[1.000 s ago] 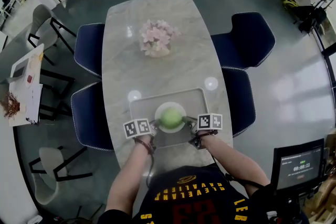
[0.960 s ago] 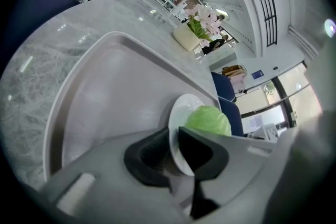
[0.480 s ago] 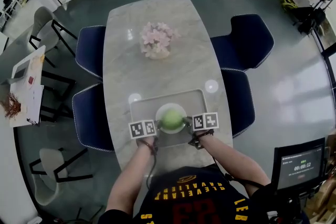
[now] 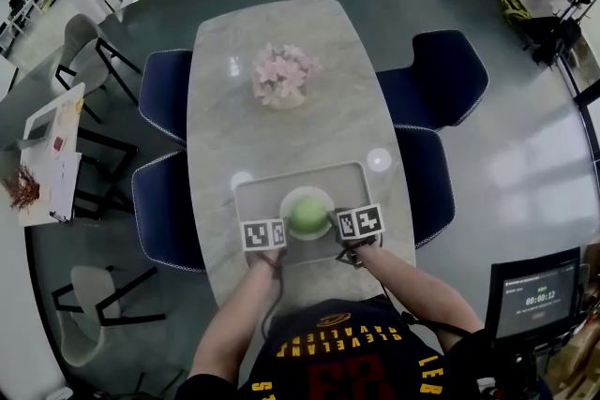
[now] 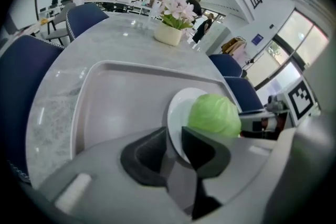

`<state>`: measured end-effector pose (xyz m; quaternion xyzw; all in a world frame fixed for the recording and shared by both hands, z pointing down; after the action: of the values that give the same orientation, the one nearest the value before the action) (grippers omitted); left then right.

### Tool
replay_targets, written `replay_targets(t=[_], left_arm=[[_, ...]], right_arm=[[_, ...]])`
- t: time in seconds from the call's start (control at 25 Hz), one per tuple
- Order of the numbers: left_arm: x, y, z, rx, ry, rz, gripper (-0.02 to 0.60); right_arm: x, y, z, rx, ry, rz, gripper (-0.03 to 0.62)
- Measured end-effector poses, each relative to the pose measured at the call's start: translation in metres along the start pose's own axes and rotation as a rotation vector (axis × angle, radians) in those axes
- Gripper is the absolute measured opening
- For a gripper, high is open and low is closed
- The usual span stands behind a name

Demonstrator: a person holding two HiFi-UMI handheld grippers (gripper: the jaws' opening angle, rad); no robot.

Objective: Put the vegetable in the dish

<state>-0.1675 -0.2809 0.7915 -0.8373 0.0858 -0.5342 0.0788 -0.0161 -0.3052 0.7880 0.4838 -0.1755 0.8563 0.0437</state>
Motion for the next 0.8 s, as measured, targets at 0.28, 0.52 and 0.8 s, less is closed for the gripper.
replay_targets(t=[0.28,0.52,0.8], left_arm=[[-0.017,-0.011,0.001,-0.014,-0.010,0.039,0.063],[-0.034,-0.027,0.004,-0.047,-0.037,0.087,0.012],[-0.034,-0.033,0.001,-0.081,-0.076,0.122,0.002]], right_arm=[[-0.010,-0.013,-0.010,0.000,-0.004,-0.003,0.072],[-0.023,-0.025,-0.021,0.005,-0.001,0.014,0.053],[-0.025,-0.025,-0.016,0.012,0.018,0.022,0.021]])
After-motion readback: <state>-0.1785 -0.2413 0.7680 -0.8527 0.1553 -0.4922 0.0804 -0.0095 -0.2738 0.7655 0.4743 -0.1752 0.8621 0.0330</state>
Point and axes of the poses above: the fingertips, and each gripper's own axes: x forward along the fingers, z to its right, y out of its top, the point moved 2 cm from there along -x, backward along the fingers, and after that the axes turned 9 degrees about -z, right-handed, at the moved point
